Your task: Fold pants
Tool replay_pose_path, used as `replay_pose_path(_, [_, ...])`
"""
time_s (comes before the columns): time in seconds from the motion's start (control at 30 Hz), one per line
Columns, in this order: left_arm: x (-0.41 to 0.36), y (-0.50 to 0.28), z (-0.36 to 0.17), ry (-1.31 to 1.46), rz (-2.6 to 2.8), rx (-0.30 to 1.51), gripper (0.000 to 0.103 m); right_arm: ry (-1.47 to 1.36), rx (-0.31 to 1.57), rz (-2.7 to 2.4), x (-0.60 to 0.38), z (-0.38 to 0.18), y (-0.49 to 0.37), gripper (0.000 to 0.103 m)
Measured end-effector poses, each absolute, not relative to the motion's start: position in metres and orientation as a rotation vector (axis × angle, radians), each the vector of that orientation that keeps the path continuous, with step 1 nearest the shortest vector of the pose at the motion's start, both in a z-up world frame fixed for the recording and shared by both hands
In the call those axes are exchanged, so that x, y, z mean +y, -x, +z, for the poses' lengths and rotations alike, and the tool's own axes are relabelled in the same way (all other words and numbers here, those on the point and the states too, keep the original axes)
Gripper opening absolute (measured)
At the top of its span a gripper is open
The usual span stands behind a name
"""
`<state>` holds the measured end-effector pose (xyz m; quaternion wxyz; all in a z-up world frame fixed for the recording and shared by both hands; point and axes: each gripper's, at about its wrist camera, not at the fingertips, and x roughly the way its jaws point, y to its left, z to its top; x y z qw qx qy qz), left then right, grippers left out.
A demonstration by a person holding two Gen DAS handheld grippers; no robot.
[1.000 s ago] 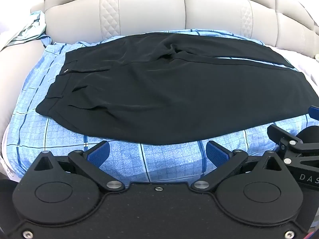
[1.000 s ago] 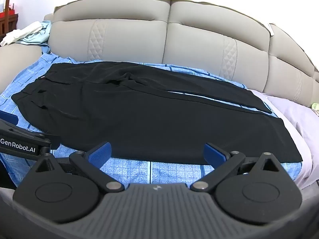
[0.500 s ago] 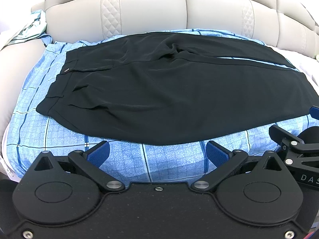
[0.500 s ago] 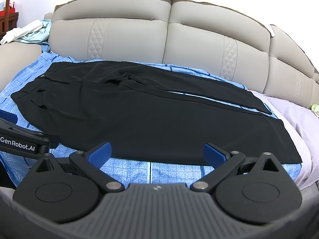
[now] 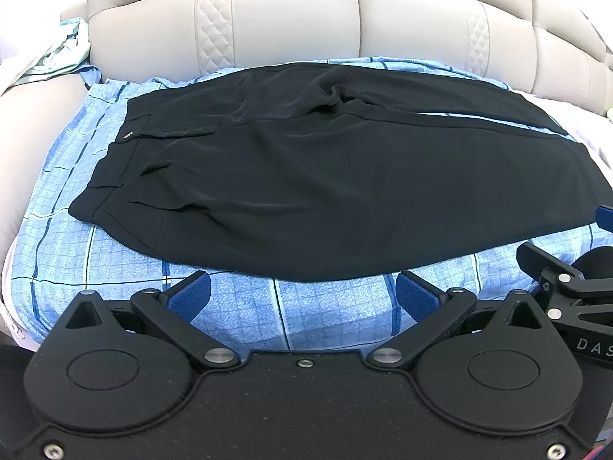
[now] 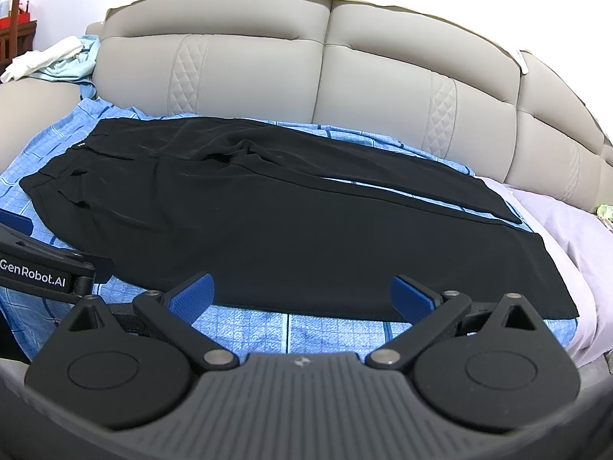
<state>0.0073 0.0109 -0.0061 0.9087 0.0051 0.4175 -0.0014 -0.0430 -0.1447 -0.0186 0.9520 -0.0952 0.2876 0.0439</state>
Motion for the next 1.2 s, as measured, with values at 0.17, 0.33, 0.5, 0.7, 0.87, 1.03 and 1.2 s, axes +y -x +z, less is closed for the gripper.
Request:
replay_pose_path(0.17, [0.0108,-0.0072,-0.0057,-0.016,-0.002,0.861,0.103,0.195,0.584,0.091,-0.1446,-0.0187,0.0438,0.103])
replay_pose_path(0.33, [0.0107,-0.0071,-0.0056,-0.015,-0.003,0.862,0.103,0.195,0.584,0.089,-0.1446,-0.0186,0.044,0.103])
replay_pose_path(0.5, [0.0106,-0.0058,-0.0061,-0.032,-0.001,0.864,0.103,0.195,0.584,0.088,-0.1446,-0.0185,0.0443,0.103])
replay_pose_path(0.7, [0.0123,-0.0065,-0.005,-0.021,0.008,0.863,0.103,0.194,0.586,0.087,-0.1447,-0.0183,0.0439,0.103])
replay_pose_path(0.87, [0.0131,-0.0065,-0.0048,-0.021,0.009,0.86,0.103,0.194,0.585,0.087,-0.1446,-0.0184,0.0437,0.103])
replay_pose_path(1.03, [0.0138,-0.0072,-0.0043,-0.018,0.01,0.861,0.103,0.195,0.586,0.086,-0.1445,-0.0185,0.0438,0.103])
replay_pose_path(1.2, [0.0145,-0.0084,-0.0046,-0.019,0.015,0.865,0.103,0.196,0.59,0.082,-0.1443,-0.0192,0.0419,0.103])
